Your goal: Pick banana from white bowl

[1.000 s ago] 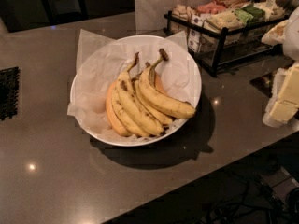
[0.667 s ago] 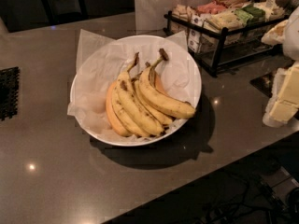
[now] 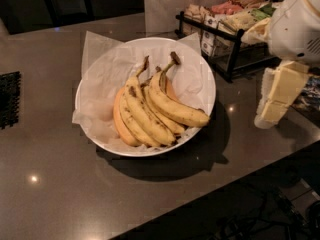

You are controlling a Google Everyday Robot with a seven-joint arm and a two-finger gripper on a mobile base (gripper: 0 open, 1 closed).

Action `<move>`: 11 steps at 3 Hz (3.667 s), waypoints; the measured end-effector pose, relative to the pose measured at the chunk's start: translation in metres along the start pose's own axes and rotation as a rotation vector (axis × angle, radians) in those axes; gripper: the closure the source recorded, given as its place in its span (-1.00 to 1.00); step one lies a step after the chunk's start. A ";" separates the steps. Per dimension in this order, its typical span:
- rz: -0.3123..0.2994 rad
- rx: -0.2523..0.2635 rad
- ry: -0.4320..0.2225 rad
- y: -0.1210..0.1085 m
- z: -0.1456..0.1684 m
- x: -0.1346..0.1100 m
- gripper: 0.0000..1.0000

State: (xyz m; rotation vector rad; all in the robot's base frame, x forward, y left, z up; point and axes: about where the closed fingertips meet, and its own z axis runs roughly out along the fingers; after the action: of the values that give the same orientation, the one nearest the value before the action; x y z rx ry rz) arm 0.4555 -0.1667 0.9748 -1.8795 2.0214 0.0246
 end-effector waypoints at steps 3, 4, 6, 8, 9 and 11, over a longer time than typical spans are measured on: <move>-0.204 -0.155 -0.012 0.010 0.074 -0.100 -1.00; -0.204 -0.155 -0.012 0.010 0.074 -0.100 -1.00; 0.055 -0.131 -0.309 0.003 0.081 -0.079 -1.00; 0.150 -0.090 -0.389 0.001 0.063 -0.066 -1.00; 0.172 -0.068 -0.371 0.000 0.055 -0.069 -1.00; 0.172 -0.097 -0.333 -0.016 0.048 -0.135 -1.00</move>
Offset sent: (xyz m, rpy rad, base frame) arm 0.0059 0.1208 -0.0448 0.0139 0.1416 0.3200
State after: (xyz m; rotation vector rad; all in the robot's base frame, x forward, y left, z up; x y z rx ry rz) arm 0.4881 -0.0268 0.9726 -1.6218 1.9681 0.4580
